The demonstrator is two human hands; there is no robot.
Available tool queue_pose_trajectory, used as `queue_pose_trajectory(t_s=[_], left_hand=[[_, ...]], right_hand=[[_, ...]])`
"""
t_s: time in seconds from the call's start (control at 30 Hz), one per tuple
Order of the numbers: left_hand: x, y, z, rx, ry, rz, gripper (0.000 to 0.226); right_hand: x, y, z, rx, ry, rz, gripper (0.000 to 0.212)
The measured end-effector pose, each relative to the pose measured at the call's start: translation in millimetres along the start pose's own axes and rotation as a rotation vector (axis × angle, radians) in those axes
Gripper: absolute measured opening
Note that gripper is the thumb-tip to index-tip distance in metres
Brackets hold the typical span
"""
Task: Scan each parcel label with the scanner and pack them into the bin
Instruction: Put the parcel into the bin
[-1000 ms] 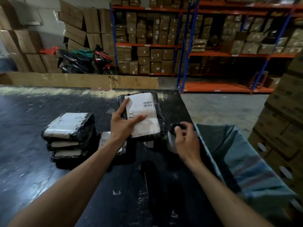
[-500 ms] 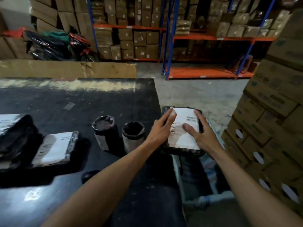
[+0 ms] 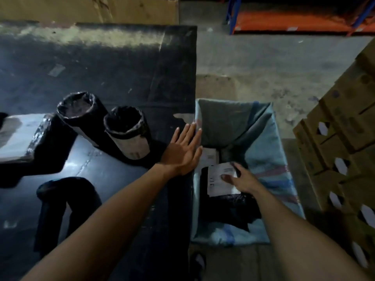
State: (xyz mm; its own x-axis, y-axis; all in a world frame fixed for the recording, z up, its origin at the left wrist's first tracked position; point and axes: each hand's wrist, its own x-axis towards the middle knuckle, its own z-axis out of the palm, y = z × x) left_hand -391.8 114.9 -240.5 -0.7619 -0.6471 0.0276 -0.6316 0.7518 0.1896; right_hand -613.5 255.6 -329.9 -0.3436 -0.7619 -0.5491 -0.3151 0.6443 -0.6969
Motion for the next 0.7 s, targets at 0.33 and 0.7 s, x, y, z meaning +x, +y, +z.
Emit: queue_pose_trajectory(t_s=[0.33, 0.7], left_hand=[[-0.5, -0.2, -1.0, 0.017, 0.038, 0.013, 0.064], [-0.1, 2.4, -5.6, 0.041, 0.02, -0.002, 0.065]], right_hand=[[44.0, 36.9, 85.3, 0.167, -0.102, 0.036, 0.077], [52.6, 53.8, 117.4, -0.06, -0.128, 0.067, 0.086]])
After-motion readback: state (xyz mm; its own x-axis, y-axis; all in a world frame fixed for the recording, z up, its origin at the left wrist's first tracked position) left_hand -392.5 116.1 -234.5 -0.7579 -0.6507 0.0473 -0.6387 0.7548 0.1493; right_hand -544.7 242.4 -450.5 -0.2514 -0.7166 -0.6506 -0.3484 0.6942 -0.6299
